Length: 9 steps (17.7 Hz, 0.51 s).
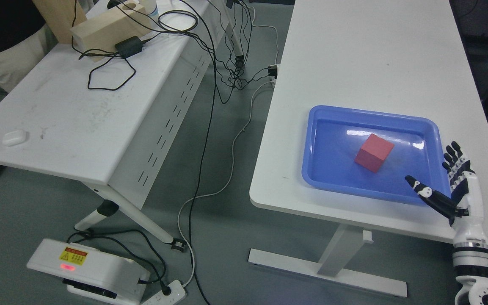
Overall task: Pick pink block from left shelf to tray
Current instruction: 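Open the right hand and withdraw it from the blue tray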
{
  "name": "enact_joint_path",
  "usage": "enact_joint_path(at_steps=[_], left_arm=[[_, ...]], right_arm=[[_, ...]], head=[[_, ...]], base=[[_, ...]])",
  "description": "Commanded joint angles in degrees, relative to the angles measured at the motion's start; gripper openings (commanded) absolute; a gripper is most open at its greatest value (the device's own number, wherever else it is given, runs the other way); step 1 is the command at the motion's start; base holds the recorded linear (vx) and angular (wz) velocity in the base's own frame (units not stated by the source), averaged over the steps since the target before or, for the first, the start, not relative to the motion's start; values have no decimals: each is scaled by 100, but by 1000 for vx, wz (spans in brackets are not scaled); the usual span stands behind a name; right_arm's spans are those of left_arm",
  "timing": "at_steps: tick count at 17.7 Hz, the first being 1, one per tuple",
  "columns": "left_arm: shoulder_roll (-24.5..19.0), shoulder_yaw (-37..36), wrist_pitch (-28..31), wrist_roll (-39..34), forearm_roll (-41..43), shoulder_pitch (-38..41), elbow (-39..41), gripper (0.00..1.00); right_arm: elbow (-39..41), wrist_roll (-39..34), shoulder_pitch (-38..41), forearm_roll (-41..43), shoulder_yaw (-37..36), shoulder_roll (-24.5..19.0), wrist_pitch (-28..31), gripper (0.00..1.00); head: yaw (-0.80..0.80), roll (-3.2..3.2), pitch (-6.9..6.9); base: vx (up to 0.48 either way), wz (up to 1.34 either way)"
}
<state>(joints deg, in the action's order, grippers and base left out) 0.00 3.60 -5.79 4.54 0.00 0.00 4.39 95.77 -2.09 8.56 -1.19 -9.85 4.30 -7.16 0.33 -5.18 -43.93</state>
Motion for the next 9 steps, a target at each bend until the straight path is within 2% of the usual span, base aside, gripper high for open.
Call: enact_joint_path(at_steps=[1, 6, 9], left_arm=[[-100, 0, -1, 3, 9, 52, 0, 100], [-100, 0, -1, 3, 9, 52, 0, 100], [-100, 0, -1, 3, 9, 52, 0, 100]], right_arm=[[-5, -11, -4, 31, -176, -52, 40, 100], [-14, -19, -4, 31, -176, -61, 40, 100], [-23, -19, -4, 31, -176, -61, 49, 100]], head=[[0, 0, 0], [0, 0, 0], [0, 0, 0]], base=[[-131, 75], [-107, 53], [-76, -214]])
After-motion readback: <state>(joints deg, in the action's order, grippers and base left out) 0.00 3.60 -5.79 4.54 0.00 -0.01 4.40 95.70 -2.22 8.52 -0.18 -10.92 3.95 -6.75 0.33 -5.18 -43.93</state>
